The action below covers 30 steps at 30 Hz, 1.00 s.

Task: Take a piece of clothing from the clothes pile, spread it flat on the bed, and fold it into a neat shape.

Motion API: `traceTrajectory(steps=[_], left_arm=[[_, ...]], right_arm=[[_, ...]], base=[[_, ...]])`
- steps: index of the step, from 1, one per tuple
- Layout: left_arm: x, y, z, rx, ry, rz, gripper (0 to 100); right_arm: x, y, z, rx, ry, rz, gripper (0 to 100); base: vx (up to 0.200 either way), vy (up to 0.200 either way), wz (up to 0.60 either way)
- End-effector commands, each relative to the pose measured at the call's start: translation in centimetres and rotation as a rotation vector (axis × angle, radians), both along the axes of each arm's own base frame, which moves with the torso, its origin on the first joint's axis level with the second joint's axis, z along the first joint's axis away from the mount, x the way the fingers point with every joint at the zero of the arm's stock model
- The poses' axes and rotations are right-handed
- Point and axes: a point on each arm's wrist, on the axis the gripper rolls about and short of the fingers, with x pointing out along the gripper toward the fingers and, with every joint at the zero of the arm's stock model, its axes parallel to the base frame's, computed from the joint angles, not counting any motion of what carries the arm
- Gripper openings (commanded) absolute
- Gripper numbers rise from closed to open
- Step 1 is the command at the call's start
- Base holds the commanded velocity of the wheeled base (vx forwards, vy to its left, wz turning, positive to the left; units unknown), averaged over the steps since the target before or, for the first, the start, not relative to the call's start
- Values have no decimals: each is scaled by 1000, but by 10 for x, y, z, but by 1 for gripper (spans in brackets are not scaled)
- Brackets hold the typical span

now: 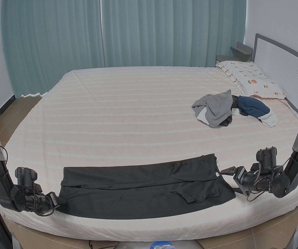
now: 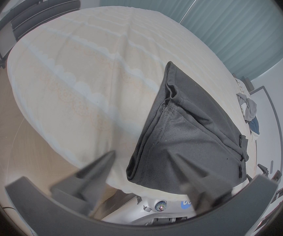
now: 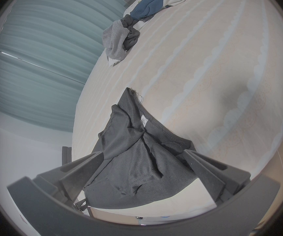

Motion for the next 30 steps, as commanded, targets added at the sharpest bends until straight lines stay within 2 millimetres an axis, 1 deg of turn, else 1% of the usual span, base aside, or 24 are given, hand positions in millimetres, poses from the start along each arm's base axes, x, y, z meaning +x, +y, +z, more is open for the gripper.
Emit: traceTrajectory(steps=[1, 5, 7, 11, 12, 13, 14, 16, 17, 18, 19, 20, 22, 23, 24, 26, 27, 30], left_arm=[[1, 2, 9, 5, -42, 10, 100], [6, 4, 21, 3, -101, 15, 100], [12, 4, 29, 3, -146, 10, 100], [27, 2, 35, -7, -197, -1, 100], [28, 2, 35, -8, -200, -4, 100], [37, 0, 38, -19, -230, -21, 100], [40, 0, 39, -24, -238, -28, 100], [50, 1, 35, -48, -247, -53, 100], [50, 1, 35, -48, -247, -53, 100], [58, 1, 32, -57, -254, -73, 100], [60, 1, 30, -58, -253, -75, 100], [65, -1, 26, -63, -250, -93, 100], [69, -2, 22, -67, -247, -115, 100], [74, -2, 15, -60, -241, -144, 100], [74, -2, 15, -60, -241, -144, 100], [80, -1, 7, -39, -237, -171, 100], [80, -1, 7, -39, -237, -171, 100], [80, -2, -4, -27, -216, -198, 100]], right_arm=[[0, 1, 0, 0, 0, 1, 100], [0, 0, 2, 2, -9, 1, 100], [-1, 0, 6, 4, -19, 1, 100], [-1, 0, 7, 11, -17, -6, 100], [-1, 0, 7, 11, -17, -6, 100], [-1, 0, 6, 12, -17, -5, 100], [0, 0, 7, 14, -18, -6, 100], [-1, 0, 6, 12, -16, -5, 100], [-1, 0, 6, 12, -16, -5, 100], [-1, 0, 6, 12, -16, -5, 100], [-1, 0, 6, 13, -15, -7, 100], [0, 0, 5, 13, -13, -7, 100], [0, 0, 5, 13, -12, -6, 100], [0, 0, 5, 12, -12, -5, 100], [0, 0, 5, 12, -12, -5, 100], [0, 0, 5, 13, -12, -6, 100], [0, 0, 5, 13, -12, -6, 100], [1, 0, 3, 12, -7, -8, 100]], base=[[0, 0, 0], [0, 0, 0], [0, 0, 0], [0, 0, 0], [0, 0, 0], [0, 0, 0], [0, 0, 0], [0, 0, 0], [0, 0, 0], [0, 0, 0], [0, 0, 0], [0, 0, 0], [0, 0, 0], [0, 0, 0], [0, 0, 0], [0, 0, 0], [0, 0, 0], [0, 0, 0]])
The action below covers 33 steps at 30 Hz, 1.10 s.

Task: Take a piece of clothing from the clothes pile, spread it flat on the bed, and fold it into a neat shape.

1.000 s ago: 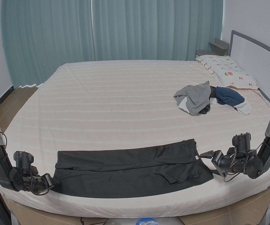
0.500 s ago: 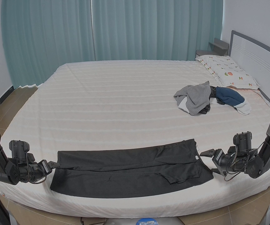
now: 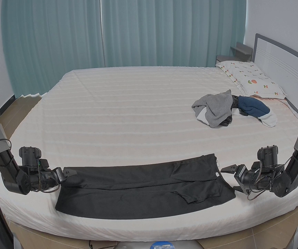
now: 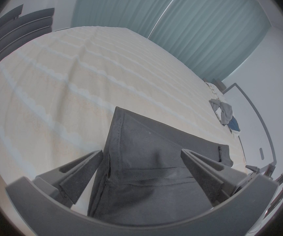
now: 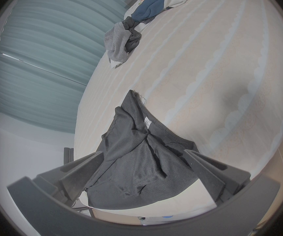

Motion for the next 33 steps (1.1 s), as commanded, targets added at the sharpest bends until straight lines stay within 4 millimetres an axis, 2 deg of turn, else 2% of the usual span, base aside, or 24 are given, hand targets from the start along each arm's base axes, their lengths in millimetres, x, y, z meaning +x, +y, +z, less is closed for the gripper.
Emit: traceTrajectory(steps=[1, 21, 33], left_arm=[[3, 0, -22, 9, 53, -24, 100], [8, 3, -18, 64, -35, -46, 100], [2, 0, -27, 96, -6, -94, 100]], right_arm=[[1, 0, -3, 0, 7, -1, 100], [0, 0, -3, 17, 13, 17, 100], [0, 1, -3, 17, 15, 19, 100]], base=[[0, 0, 0], [0, 0, 0], [0, 0, 0]])
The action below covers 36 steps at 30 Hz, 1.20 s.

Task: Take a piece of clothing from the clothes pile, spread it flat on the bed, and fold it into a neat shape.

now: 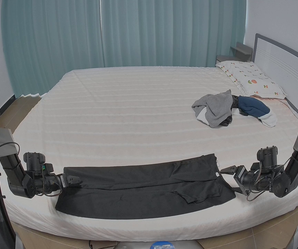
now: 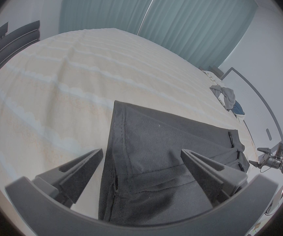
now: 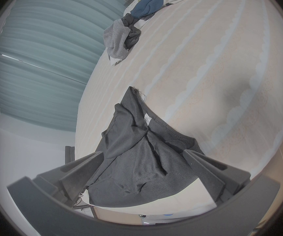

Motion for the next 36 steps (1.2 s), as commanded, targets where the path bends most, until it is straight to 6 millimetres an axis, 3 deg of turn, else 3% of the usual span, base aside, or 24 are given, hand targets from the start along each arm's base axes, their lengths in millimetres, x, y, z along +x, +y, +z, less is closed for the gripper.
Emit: traceTrajectory(steps=[1, 3, 4, 36], left_arm=[[-3, -2, -6, 5, 18, -14, 100], [-2, -2, -5, 4, 3, -15, 100], [-2, -2, -4, 5, -6, -15, 0], [1, -2, 9, -56, -36, 54, 0]], right_arm=[[0, 1, 0, 1, 1, 3, 100], [0, 1, 0, 1, 3, 3, 100], [0, 1, -1, 1, 4, 5, 100], [1, -1, 1, 2, -3, -3, 100]], base=[[0, 0, 0], [0, 0, 0], [0, 0, 0], [-19, 0, 0]])
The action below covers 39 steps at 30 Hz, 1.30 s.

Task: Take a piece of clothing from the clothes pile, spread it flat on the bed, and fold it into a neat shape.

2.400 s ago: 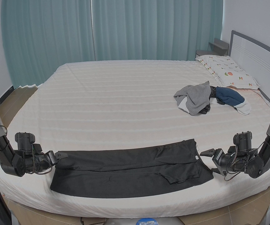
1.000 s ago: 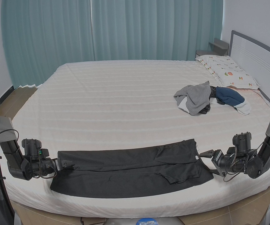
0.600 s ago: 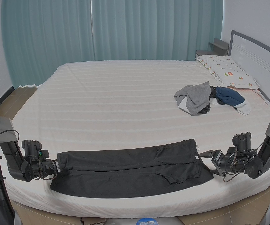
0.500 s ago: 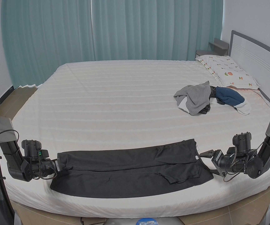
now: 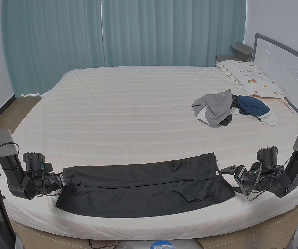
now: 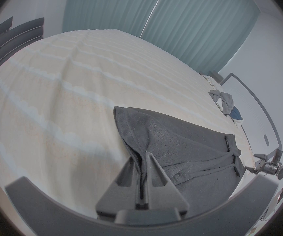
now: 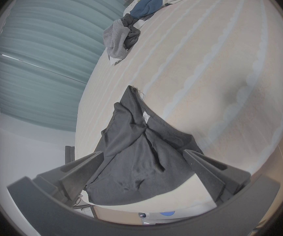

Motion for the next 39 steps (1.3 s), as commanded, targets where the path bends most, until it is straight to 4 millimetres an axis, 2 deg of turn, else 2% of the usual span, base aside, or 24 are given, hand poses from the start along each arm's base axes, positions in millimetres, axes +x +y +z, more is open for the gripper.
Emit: traceTrajectory(steps=[1, 6, 17, 18, 26, 38, 39], left_arm=[[6, -4, 7, -41, -20, 29, 0], [8, -10, 17, -80, -39, 46, 0], [7, -26, 36, -88, -80, 11, 0], [6, -30, 46, -97, -101, 17, 0], [-1, -55, 81, -83, -94, -22, 0], [5, -103, 107, -88, -10, -7, 0], [8, -114, 113, -120, 16, 6, 0]], right_arm=[[1, -2, 1, 1, -4, -6, 100], [1, -3, 2, 2, -7, -9, 100], [3, -10, 5, 9, -20, -28, 100], [3, -12, 6, 17, -24, -28, 100], [4, -16, 7, 23, -28, -39, 100], [4, -16, 7, 23, -28, -39, 100], [4, -16, 7, 23, -28, -39, 100]], base=[[0, 0, 0], [0, 0, 0], [0, -200, 0], [0, -200, 0], [0, -200, 0], [0, -200, 0], [0, -200, 0]])
